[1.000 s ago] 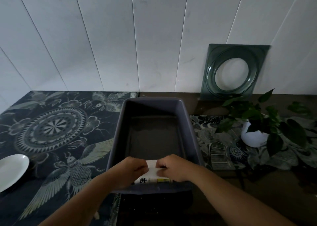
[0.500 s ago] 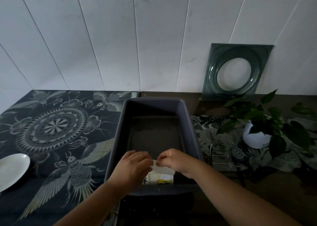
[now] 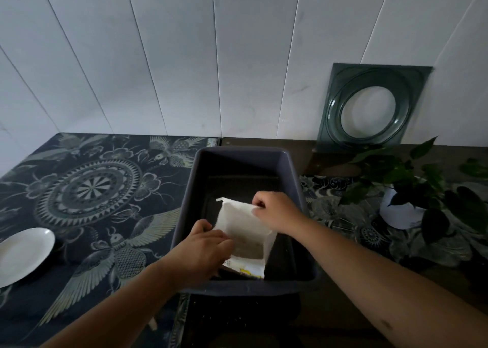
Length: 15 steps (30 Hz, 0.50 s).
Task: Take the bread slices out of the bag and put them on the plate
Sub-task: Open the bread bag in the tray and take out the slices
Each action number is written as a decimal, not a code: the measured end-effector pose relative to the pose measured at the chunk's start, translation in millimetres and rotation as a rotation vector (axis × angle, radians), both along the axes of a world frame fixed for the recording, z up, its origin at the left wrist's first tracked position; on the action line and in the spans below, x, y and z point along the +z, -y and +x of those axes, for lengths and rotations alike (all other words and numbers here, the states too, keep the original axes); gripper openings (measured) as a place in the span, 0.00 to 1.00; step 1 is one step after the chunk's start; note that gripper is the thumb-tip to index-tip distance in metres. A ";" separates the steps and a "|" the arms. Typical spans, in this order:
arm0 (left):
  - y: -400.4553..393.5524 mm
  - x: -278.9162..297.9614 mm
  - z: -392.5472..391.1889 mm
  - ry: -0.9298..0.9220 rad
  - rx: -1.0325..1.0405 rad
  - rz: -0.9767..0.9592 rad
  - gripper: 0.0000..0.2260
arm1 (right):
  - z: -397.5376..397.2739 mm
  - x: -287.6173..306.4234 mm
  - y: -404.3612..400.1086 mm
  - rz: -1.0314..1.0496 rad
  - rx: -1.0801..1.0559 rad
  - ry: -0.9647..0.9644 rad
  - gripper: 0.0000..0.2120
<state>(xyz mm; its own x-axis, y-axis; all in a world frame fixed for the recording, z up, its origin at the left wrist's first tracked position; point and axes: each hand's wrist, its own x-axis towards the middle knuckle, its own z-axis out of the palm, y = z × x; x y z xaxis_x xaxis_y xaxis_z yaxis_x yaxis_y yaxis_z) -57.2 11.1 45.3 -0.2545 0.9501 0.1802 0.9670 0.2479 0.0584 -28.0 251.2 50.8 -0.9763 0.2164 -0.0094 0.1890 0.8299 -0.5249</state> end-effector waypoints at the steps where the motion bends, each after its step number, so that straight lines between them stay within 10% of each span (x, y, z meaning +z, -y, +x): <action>1: 2.1 3.1 2.7 0.002 0.002 -0.033 0.08 | -1.8 0.3 -5.1 0.075 0.007 -0.039 0.10; 15: -20.5 18.6 9.0 -0.111 0.061 -0.196 0.15 | -4.7 12.6 15.2 0.584 0.563 -0.405 0.04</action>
